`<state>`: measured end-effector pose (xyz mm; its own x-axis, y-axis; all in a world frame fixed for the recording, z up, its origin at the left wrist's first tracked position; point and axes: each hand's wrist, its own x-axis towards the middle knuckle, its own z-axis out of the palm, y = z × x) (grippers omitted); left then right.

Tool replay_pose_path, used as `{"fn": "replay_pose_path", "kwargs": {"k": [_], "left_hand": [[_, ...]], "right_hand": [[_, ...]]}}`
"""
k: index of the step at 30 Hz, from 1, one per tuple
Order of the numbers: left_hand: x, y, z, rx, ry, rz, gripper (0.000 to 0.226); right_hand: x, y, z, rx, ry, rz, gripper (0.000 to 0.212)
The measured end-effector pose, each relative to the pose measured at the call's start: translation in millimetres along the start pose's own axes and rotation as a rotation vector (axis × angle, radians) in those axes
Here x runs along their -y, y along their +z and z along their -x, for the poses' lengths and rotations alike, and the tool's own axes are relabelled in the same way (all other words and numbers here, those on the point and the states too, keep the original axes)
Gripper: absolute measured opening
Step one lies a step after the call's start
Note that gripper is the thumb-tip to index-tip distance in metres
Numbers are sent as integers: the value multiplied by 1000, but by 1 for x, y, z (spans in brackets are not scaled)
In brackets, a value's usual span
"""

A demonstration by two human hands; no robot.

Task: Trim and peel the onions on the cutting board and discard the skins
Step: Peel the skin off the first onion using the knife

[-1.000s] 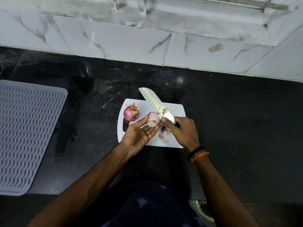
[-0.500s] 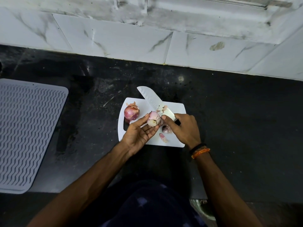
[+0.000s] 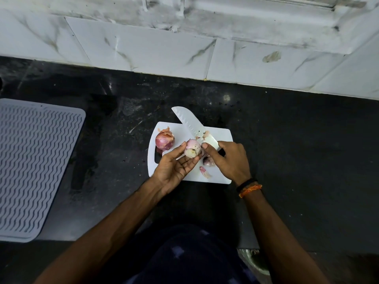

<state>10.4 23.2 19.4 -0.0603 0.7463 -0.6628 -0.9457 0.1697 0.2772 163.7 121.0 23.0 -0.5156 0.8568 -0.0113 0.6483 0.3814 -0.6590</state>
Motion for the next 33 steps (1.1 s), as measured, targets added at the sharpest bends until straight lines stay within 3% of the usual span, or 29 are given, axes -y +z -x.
{"fn": "replay_pose_path", "kwargs": {"k": [4,9,14,17,19,22,24,27,33], "left_hand": [[0,-1,-1,0,8,-9,40],[1,-2,-2,-1,25,-55,34],[2,-3,-4,12,37,-94,28],[2,-1,-4,3,53,-84,20],[2,0,-5,-8,61,-57,18],[0,0,-7,-13,57,-43,17],[0,0,-8,-4,36,-37,15],[2,-2,-9,24,8,-24,17],[5,-11,-13,126,97,-90,21]], "right_hand": [[1,3,1,21,-23,15,41],[3,6,3,-43,2,77,66],[4,5,1,-33,38,161,73],[6,5,2,15,32,69,82],[6,4,5,50,15,-10,74],[2,1,9,70,3,-75,41],[-2,0,9,8,60,-155,47],[-7,0,8,-60,112,-186,40],[-10,-3,7,45,102,-87,31]]}}
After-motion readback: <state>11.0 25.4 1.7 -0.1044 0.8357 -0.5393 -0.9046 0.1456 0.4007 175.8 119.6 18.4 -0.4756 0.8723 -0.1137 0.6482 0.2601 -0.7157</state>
